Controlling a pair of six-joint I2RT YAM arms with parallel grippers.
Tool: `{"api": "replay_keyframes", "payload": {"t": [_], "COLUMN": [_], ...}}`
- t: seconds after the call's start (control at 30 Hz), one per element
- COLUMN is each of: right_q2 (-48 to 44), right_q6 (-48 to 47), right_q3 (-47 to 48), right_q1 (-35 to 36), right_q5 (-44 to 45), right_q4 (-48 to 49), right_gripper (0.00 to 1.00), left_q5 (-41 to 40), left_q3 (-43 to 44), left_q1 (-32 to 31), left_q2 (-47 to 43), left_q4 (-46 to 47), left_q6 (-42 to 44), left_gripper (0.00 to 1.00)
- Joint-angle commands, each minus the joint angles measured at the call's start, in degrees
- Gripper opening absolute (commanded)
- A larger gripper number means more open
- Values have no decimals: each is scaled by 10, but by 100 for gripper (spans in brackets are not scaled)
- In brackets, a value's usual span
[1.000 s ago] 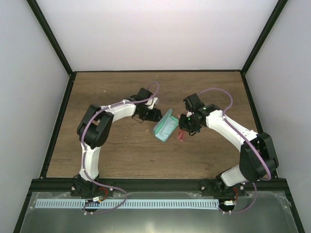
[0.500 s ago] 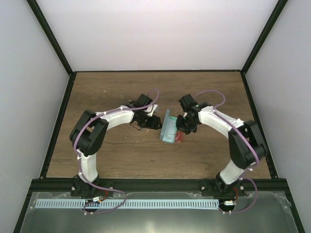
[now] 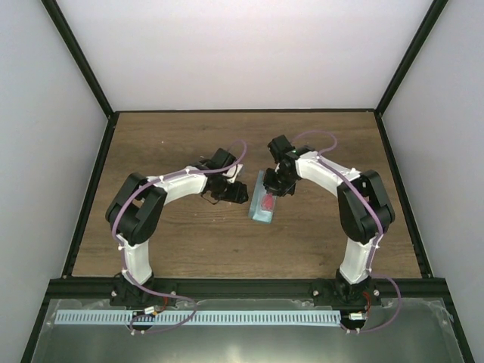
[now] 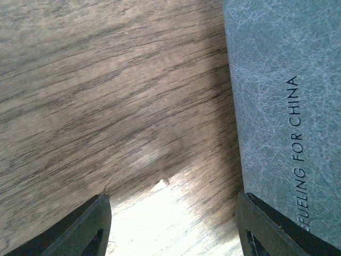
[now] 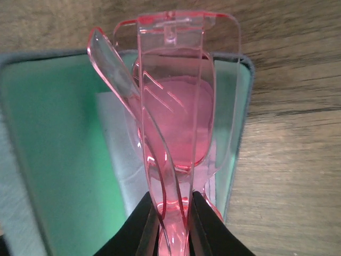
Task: Organize the sunglasses
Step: Place the sunglasses in the sunglasses case.
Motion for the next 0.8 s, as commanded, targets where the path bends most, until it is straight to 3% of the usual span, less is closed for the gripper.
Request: {"api": "replay_keyframes", "payload": {"t": [0.0, 0.3, 0.53, 0.77], "right_q2": [36, 58, 42, -23], "right_q6": [13, 26, 27, 27], "right_q3": [27, 20, 23, 3], "right_q1": [17, 26, 26, 26], "right_q5": [-7, -5, -2, 13], "right_q4": [-23, -15, -16, -25], "right_gripper": [9, 9, 35, 40], "left_q5": [-17, -12, -6, 2], "left_q3": [15, 14, 17, 13], "left_q1": [1, 2, 6, 18], "left_q2": [9, 13, 17, 12], "left_q4": [0, -2, -3, -3], "left_q6": [14, 25, 33, 32], "left_gripper": [65, 66, 65, 65]}}
